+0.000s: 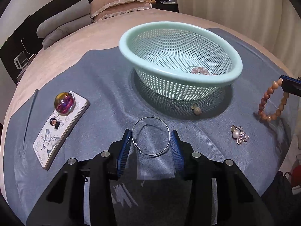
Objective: Organize jewelry
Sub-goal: 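Lower the bangle and orange bracelet into the basket and open both grippers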
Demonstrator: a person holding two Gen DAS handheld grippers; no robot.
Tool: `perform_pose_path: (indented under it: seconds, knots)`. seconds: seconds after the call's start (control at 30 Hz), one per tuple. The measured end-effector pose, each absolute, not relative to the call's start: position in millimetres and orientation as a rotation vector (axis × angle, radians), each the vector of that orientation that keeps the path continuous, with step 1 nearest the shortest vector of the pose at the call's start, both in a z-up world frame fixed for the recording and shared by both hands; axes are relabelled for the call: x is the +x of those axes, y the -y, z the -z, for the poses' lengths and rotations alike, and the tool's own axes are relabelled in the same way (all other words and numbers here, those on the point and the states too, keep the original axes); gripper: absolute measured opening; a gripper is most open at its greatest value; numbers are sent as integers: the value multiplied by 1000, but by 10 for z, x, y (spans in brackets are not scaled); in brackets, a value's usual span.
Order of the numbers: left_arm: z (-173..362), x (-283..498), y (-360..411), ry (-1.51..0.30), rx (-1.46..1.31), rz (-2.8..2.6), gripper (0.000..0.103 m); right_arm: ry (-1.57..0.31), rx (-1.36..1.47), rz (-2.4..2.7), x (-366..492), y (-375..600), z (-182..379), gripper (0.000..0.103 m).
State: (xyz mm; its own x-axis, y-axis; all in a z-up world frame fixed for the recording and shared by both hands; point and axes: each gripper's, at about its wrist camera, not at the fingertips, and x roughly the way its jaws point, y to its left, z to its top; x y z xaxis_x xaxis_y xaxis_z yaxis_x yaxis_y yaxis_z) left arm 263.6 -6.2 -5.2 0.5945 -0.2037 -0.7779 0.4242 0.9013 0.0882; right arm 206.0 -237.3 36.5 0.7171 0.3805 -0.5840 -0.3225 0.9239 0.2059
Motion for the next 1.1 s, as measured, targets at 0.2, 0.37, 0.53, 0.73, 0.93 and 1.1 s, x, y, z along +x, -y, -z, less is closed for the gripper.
perform_pose_path:
  seconds: [0.2, 0.37, 0.53, 0.73, 0.93, 1.1]
  knots:
    - [-397, 2561, -39, -784, 227, 380, 43, -590, 55, -414, 2181, 2290, -726, 12]
    - [-704, 2704, 74, -732, 228, 424, 43, -523, 39, -424, 2386, 2221, -1046, 12]
    - [-748, 2927, 301, -735, 240, 448, 43, -490, 45, -439, 2644, 2142, -1225, 12]
    - [-536, 3233, 519, -786, 241, 462, 44, -536, 39, -439, 2922, 2018, -1062, 12]
    - [-337, 3377, 564, -834, 245, 461, 44, -601, 37, -429, 3140, 2007, -787, 12]
    - [-314, 3357, 570, -822, 249, 465, 45, -628, 60, -419, 3176, 2033, -638, 12]
